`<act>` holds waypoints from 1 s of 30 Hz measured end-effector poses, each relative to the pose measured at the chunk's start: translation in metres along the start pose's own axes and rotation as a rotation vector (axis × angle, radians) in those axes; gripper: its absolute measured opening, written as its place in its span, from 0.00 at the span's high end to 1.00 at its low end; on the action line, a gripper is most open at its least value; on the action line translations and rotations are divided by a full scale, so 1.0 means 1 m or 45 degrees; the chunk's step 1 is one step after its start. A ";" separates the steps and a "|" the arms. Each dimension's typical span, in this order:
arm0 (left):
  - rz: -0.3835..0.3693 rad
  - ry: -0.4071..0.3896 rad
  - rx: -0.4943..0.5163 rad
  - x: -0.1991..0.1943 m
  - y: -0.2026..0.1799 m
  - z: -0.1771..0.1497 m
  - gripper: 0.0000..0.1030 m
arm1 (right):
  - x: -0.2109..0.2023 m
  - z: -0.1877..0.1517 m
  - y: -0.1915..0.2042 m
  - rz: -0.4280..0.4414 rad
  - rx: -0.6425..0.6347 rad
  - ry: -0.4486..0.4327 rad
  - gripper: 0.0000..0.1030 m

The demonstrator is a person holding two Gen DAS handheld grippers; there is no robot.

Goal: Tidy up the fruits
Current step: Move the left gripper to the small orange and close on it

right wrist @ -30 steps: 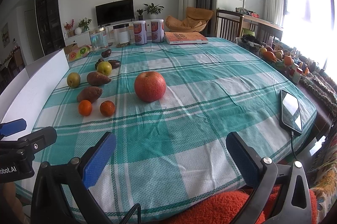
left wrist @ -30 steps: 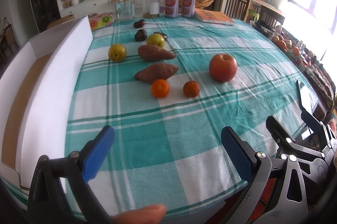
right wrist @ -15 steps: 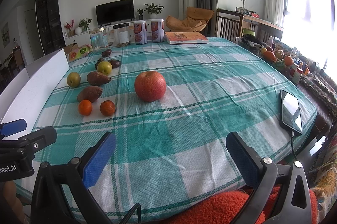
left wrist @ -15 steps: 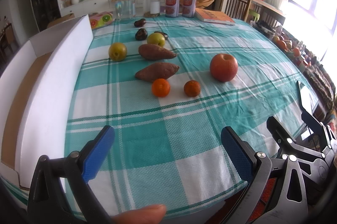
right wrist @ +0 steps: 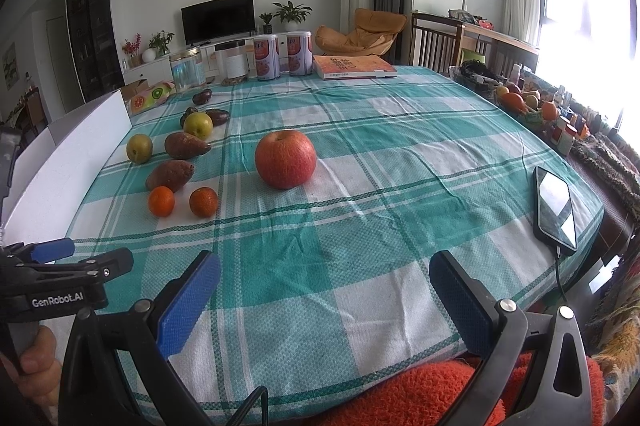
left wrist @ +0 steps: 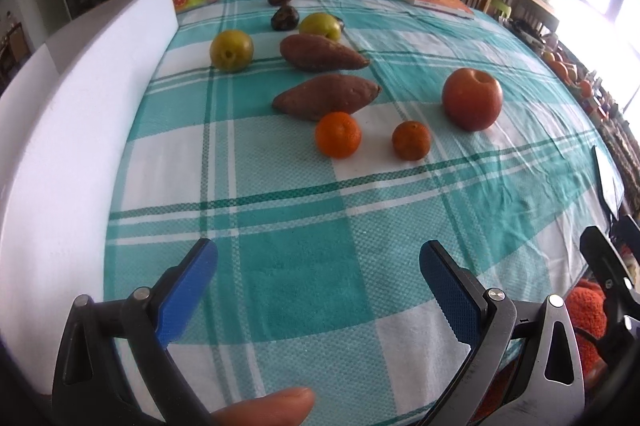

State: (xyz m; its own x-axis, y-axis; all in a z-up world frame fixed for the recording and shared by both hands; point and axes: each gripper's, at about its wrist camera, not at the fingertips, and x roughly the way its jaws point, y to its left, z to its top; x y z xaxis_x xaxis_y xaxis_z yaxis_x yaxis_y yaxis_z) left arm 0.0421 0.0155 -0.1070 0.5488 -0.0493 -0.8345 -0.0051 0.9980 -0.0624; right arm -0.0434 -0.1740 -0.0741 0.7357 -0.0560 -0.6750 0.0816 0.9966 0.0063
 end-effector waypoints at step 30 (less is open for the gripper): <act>0.018 0.053 0.065 0.025 0.011 -0.005 0.01 | 0.011 -0.001 -0.003 0.028 0.018 0.054 0.00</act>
State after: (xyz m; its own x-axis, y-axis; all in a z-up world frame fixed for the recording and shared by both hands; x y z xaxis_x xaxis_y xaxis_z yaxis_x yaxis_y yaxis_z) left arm 0.0515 0.0255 -0.1311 0.5141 -0.0358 -0.8570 0.0308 0.9993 -0.0232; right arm -0.0364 -0.1779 -0.0822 0.7084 -0.0310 -0.7052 0.0755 0.9966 0.0320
